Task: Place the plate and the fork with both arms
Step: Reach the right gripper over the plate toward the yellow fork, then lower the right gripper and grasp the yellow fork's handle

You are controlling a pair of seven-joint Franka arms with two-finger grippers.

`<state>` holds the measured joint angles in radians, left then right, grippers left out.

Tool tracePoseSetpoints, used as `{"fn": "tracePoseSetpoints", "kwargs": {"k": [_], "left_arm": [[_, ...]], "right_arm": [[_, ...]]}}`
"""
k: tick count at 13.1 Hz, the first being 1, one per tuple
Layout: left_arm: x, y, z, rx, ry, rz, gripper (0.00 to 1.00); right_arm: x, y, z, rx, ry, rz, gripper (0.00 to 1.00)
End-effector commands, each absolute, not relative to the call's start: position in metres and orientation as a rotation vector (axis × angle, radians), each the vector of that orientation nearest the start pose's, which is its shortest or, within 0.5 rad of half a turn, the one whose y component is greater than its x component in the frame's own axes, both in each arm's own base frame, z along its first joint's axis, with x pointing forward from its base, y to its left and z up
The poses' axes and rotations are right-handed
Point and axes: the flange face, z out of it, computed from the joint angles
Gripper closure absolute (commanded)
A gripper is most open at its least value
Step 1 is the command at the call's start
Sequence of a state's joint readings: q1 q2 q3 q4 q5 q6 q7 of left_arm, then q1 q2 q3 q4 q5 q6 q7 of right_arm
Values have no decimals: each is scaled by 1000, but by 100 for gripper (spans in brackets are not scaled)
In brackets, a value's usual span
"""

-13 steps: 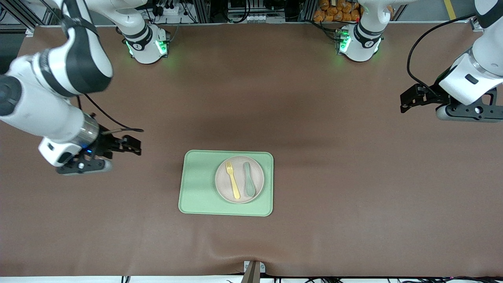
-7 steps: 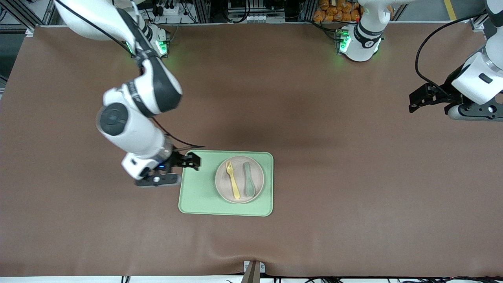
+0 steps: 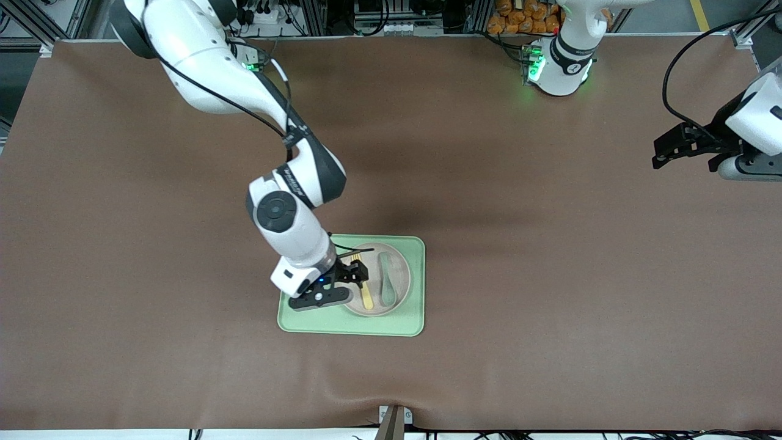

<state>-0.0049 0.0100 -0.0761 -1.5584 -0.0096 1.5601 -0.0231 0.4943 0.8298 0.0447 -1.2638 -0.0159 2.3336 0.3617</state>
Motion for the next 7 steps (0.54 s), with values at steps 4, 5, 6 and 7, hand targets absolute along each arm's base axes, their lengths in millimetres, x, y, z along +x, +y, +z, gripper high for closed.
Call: {"fn": "tracePoseSetpoints", "kwargs": {"k": [4, 5, 6, 7], "left_arm": [[546, -51, 629, -3136, 99, 38, 0], [545, -50, 629, -3136, 96, 41, 0], [546, -50, 628, -3136, 94, 45, 0], [546, -50, 628, -3136, 94, 50, 0]], "right_arm": [[656, 412, 237, -3089, -419, -332, 26], [653, 415, 234, -3085, -415, -319, 31], [653, 416, 234, -3084, -408, -314, 32], [651, 417, 232, -3084, -410, -306, 32]]}}
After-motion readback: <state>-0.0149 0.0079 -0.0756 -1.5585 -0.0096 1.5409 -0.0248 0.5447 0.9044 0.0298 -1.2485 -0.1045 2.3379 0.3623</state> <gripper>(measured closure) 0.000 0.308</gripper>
